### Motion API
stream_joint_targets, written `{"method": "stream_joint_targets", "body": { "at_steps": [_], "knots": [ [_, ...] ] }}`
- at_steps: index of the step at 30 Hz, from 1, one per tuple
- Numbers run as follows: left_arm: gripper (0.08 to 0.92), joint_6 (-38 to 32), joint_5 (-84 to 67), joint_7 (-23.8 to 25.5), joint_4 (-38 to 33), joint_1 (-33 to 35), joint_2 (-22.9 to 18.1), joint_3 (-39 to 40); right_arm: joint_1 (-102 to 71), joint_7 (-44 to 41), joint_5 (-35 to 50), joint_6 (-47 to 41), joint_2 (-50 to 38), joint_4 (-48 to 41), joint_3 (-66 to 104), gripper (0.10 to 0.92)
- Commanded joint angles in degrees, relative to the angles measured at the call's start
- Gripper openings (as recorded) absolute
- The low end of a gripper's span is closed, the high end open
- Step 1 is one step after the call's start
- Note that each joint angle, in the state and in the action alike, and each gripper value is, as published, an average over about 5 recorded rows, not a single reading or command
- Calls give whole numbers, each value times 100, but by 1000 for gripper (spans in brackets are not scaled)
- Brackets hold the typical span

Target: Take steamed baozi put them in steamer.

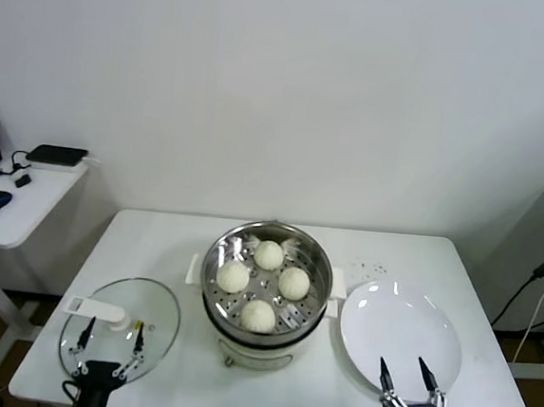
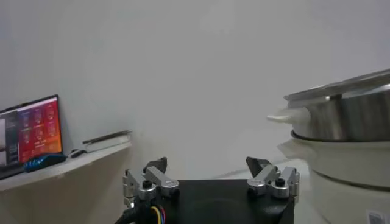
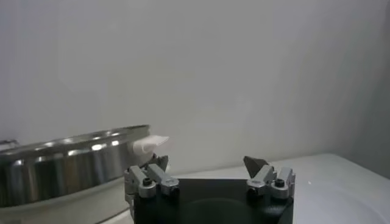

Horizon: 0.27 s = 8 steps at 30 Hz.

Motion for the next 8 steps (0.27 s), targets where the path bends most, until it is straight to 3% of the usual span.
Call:
{"method": "stream_joint_targets", "body": {
  "at_steps": [1, 8],
  "knots": [
    [823, -8, 10, 5, 3, 18, -280, 5, -344, 195, -166, 22, 227, -20, 122, 823],
    [823, 26, -9, 4, -23, 12, -280, 8, -311, 199, -203, -21, 284, 56, 96, 823]
  ]
}}
